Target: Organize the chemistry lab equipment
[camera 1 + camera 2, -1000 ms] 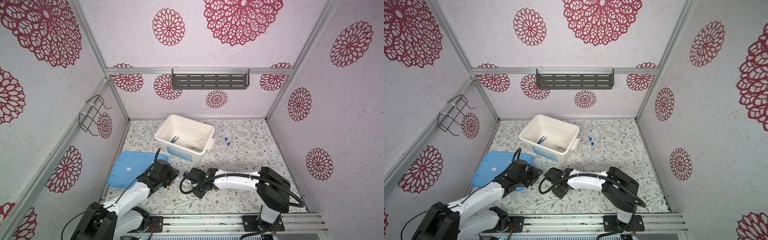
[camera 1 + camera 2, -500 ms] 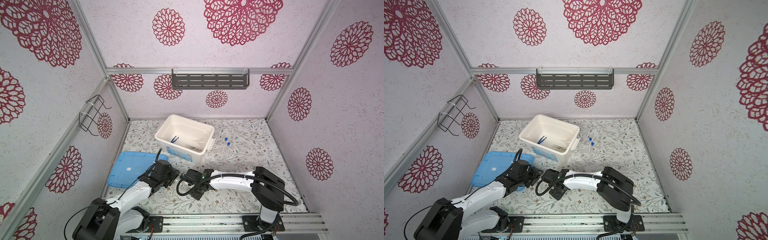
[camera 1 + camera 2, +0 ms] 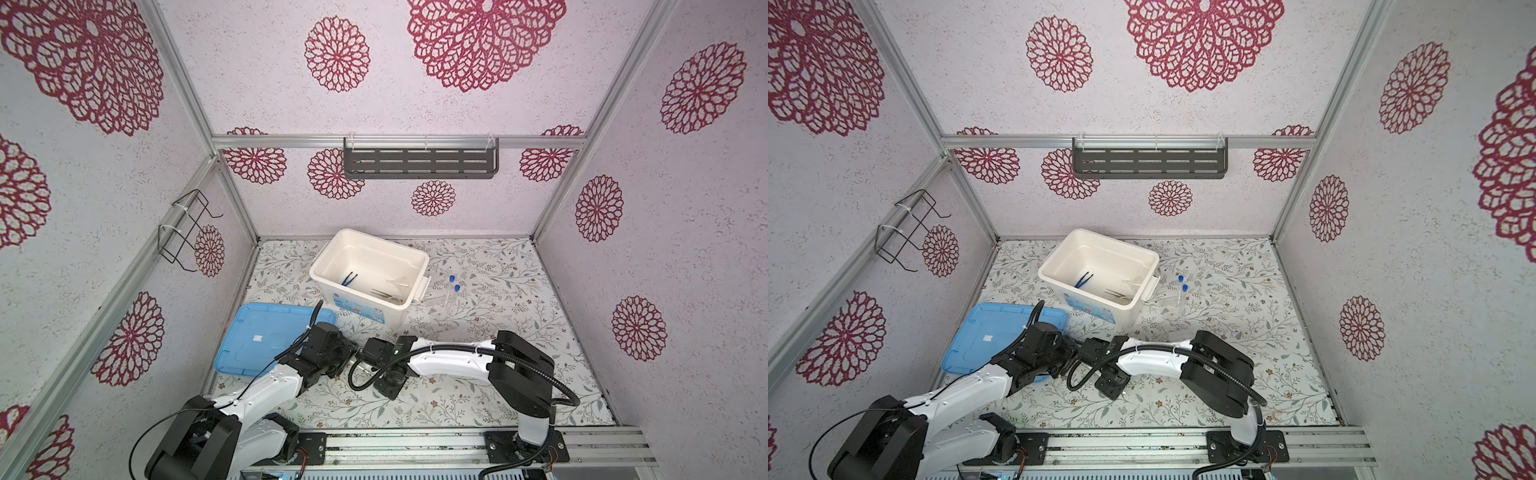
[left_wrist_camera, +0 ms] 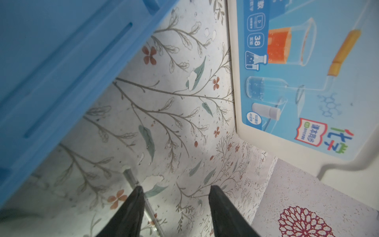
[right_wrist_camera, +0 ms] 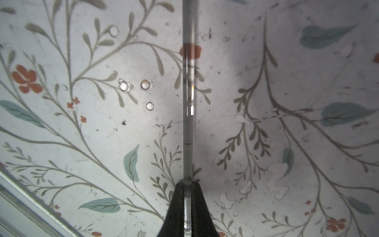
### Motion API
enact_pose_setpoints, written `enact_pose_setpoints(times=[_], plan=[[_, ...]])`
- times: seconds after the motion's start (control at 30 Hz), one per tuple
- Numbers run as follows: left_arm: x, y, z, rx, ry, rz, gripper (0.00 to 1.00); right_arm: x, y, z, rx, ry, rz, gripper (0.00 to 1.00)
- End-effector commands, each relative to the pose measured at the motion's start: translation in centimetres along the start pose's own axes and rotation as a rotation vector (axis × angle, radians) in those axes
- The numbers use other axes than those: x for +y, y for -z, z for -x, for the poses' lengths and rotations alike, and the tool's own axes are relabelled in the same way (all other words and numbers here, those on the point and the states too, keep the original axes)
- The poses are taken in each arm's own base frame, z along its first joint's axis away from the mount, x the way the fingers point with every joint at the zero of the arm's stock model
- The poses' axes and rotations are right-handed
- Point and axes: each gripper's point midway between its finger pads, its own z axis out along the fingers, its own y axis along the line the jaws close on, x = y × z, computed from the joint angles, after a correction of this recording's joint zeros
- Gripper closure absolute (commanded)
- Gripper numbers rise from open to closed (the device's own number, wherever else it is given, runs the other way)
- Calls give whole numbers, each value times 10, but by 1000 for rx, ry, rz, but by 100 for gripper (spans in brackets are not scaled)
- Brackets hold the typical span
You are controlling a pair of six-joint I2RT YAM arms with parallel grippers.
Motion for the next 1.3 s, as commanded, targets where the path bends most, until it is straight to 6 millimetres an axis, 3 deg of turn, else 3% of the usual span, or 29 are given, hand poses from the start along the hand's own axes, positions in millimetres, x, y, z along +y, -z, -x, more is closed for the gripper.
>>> enact_pose_setpoints(times=[0.0, 0.33, 0.47, 0.57, 0.77, 0.93, 1.1, 1.27], plan=[[0, 1, 1, -7, 15, 12, 41, -8, 5, -8, 13, -7, -44, 92], [12, -8, 0, 2, 6, 64, 35, -18, 33, 12, -178, -70, -84, 94], [6, -17, -3, 31, -2, 65, 37, -17, 31, 9, -173, -56, -77, 93], [6, -21, -2, 38, -6, 85, 38, -13, 26, 4, -133, -37, -58, 86], [1, -25, -1, 41, -7, 79, 41, -11, 27, 2, -134, -28, -39, 91], [2, -26, -2, 50, -14, 93, 41, -24, 33, 2, -125, -12, -67, 81], [4, -25, -3, 54, -14, 109, 41, -42, 43, -1, -117, 33, 35, 67], [0, -18, 2, 32, -10, 102, 41, -66, 50, 5, -113, 126, -34, 62]])
